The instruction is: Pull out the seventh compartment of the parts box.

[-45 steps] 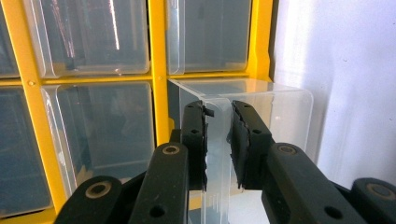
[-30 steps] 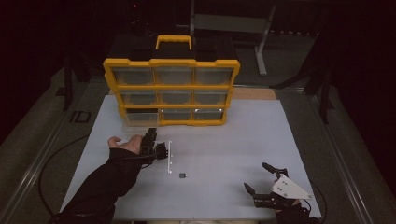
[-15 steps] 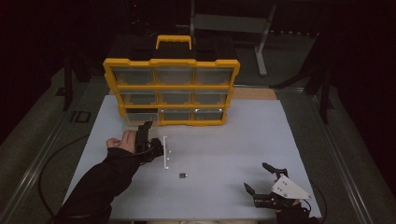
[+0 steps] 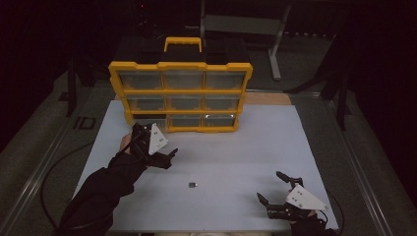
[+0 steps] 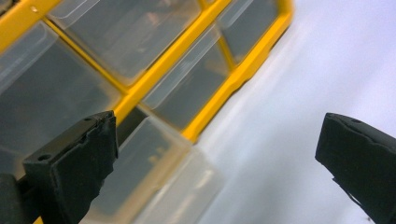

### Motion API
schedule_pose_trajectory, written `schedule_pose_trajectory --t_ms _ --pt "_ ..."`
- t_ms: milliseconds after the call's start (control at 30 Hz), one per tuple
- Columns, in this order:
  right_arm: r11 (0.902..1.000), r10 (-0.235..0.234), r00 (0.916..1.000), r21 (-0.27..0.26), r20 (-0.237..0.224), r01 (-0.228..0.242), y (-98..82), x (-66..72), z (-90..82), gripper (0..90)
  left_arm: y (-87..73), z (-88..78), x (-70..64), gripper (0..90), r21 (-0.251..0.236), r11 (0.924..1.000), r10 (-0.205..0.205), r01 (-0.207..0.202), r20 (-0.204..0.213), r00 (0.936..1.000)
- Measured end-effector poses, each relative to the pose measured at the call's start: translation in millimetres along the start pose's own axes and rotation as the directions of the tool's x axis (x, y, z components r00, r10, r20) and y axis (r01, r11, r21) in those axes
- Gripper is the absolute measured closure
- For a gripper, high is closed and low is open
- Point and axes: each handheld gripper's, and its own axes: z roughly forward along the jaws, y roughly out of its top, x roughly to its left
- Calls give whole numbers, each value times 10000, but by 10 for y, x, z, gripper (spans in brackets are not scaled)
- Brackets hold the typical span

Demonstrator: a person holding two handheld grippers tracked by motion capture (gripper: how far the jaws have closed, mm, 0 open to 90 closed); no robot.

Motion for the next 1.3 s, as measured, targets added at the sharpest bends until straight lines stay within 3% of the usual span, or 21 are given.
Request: schedule_pose_trajectory --t_ms 33,67,133,167,233,267,767,1300 --pt "10000 9 10000 0 2 -9 0 0 0 82 -2 -12 15 0 -126 9997 -209 211 154 9997" --pt "10000 12 10000 -1 8 -12 0 -1 0 82 -13 -28 38 0 -390 9966 -702 727 620 9956" --pt "10000 34 10000 2 6 -34 -1 -1 1 82 -21 -35 43 0 -489 9944 -897 935 750 9931" --pt "10000 32 10000 1 7 -32 -1 0 2 82 -38 -45 55 0 -699 9891 -1224 1300 1030 9871" --pt "10000 21 10000 15 8 -21 -1 -1 2 82 -46 -51 59 0 -794 9874 -1285 1372 1062 9860" --pt "10000 20 10000 13 14 -20 -1 0 1 82 -58 -63 62 0 -933 9826 -1483 1607 1274 9807" --pt "10000 41 10000 6 10 -41 -1 0 1 82 -164 -97 -105 0 -1062 9722 -1870 2087 1846 9649" --pt "10000 32 10000 13 -1 -32 -2 -1 -1 82 -434 -98 -313 0 -1114 9636 -2101 2431 2472 9459"
